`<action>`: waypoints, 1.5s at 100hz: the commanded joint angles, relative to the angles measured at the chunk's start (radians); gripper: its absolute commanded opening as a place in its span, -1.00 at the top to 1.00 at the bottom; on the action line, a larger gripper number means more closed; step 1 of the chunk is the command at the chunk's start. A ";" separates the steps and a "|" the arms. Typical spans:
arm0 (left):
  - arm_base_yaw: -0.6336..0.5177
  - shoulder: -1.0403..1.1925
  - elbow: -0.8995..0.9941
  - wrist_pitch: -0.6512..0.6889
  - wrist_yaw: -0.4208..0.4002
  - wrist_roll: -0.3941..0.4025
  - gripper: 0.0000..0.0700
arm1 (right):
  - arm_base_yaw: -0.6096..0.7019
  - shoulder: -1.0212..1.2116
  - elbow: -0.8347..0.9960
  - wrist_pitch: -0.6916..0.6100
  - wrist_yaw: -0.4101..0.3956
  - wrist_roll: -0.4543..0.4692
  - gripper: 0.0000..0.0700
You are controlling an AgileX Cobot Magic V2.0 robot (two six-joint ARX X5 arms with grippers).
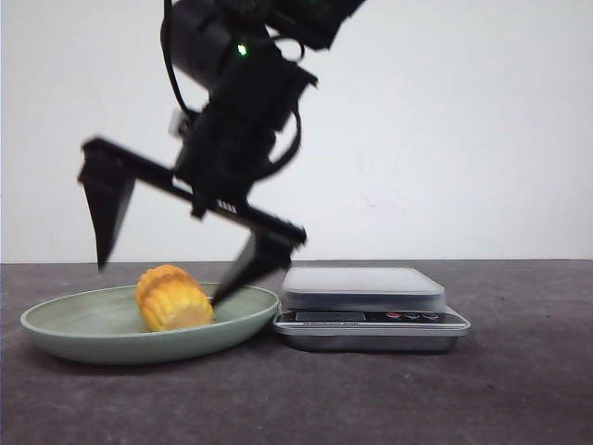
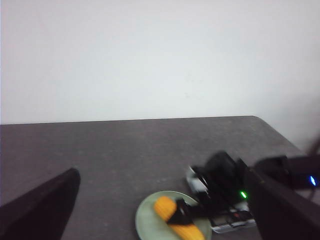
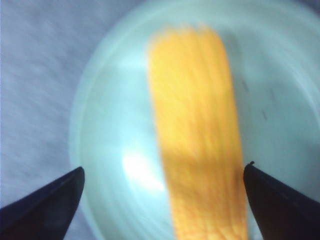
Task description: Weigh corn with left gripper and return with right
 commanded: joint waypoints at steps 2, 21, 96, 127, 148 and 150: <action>-0.007 0.008 0.017 -0.031 0.030 -0.001 -0.79 | 0.006 -0.039 0.092 -0.026 0.018 -0.107 -0.84; -0.007 0.008 0.017 -0.032 0.035 -0.001 -0.79 | 0.056 -0.150 0.223 -0.210 0.267 -0.337 -0.60; -0.007 0.008 -0.004 -0.032 -0.005 0.018 0.98 | 0.394 -0.745 0.214 -0.350 0.687 -0.704 0.98; -0.007 0.008 -0.064 -0.032 -0.019 -0.009 0.98 | 0.398 -1.023 -0.098 -0.127 0.623 -0.898 0.98; -0.007 0.008 -0.068 -0.031 -0.020 -0.071 0.98 | 0.398 -1.204 -0.354 0.086 0.583 -0.888 0.98; -0.007 0.008 -0.068 -0.031 -0.020 -0.071 0.98 | 0.398 -1.212 -0.356 0.068 0.583 -0.883 0.98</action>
